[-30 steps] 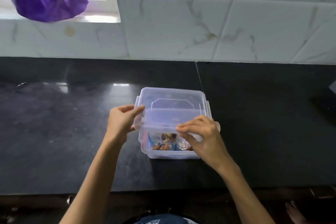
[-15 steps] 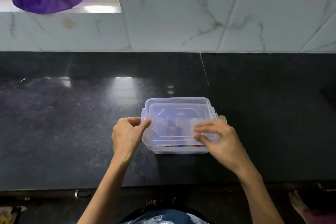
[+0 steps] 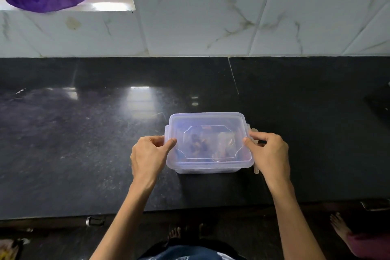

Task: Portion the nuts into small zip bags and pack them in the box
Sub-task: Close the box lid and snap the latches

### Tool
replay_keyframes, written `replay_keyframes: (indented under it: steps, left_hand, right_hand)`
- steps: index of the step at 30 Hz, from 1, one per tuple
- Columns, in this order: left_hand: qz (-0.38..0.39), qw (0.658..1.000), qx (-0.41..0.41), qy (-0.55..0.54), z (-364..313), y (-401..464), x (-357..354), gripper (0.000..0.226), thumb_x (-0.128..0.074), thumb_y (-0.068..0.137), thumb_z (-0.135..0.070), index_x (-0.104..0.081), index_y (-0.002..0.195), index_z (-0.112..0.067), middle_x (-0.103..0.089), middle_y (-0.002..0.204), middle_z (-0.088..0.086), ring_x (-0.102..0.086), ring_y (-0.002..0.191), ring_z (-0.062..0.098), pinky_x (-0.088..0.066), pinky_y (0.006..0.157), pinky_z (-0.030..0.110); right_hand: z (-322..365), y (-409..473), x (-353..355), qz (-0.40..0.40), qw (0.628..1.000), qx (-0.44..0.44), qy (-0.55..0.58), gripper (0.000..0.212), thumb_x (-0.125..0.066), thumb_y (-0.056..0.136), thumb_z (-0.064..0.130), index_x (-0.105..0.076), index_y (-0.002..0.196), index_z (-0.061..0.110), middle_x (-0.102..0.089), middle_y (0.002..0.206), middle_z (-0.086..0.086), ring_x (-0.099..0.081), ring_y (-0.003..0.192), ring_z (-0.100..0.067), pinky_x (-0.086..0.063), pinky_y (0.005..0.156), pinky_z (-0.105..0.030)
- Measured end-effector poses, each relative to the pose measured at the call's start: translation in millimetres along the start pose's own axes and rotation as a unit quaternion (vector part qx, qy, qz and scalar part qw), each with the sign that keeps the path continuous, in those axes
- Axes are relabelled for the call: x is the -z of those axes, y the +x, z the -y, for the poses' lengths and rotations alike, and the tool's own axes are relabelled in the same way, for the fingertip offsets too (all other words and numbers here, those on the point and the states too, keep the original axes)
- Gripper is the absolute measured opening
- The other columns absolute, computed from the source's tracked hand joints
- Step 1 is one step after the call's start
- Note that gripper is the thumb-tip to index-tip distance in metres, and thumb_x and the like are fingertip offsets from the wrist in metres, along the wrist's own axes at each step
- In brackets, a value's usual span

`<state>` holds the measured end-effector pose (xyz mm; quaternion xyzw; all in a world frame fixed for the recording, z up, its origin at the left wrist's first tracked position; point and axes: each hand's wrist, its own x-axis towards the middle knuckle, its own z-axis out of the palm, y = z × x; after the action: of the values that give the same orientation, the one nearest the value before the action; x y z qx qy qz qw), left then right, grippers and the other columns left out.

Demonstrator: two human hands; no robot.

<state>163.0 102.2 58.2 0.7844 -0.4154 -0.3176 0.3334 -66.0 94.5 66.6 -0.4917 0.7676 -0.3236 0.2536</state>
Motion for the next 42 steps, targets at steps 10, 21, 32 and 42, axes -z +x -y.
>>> replay_keyframes:
  steps: [10,21,32,42]
  left_hand:
    - [-0.001,0.999,-0.005,0.051,-7,1,0,0.024,-0.072,0.080,-0.037,-0.076,0.093,-0.018,-0.074,0.091,0.000,-0.062,0.075,0.017,-0.043,0.066,0.026]
    - [0.073,0.997,0.030,-0.013,7,17,-1,0.026,-0.080,0.072,-0.037,-0.075,0.089,-0.018,-0.074,0.086,0.003,-0.070,0.080,0.020,-0.059,0.075,0.046]
    - [0.201,0.953,0.138,-0.178,16,28,17,0.019,-0.070,0.081,-0.029,-0.072,0.093,-0.015,-0.072,0.097,0.006,-0.063,0.096,0.023,-0.051,0.078,0.036]
    - [0.288,0.842,0.316,-0.328,36,37,7,0.013,-0.064,0.087,-0.023,-0.066,0.092,-0.010,-0.072,0.086,0.006,-0.070,0.076,0.018,-0.056,0.078,0.034]
  right_hand:
    - [-3,7,3,0.043,0.998,-0.029,-0.032,0.025,-0.065,0.089,0.015,-0.067,0.112,0.008,-0.067,0.111,-0.006,-0.051,0.073,-0.004,-0.033,0.054,-0.011]
    - [-11,27,24,0.211,0.925,-0.248,0.197,0.041,-0.074,0.077,0.013,-0.060,0.115,0.012,-0.068,0.098,-0.006,-0.069,0.085,-0.020,-0.057,0.066,-0.034]
    - [25,-3,1,0.158,0.972,0.128,-0.116,0.063,-0.072,0.082,0.011,-0.048,0.137,0.030,-0.031,0.149,0.010,-0.038,0.125,-0.005,-0.026,0.093,-0.013]
    - [34,-24,-23,0.242,0.953,0.099,-0.151,0.058,-0.069,0.084,0.022,-0.048,0.137,0.030,-0.025,0.156,0.008,-0.020,0.144,-0.010,-0.022,0.114,-0.031]
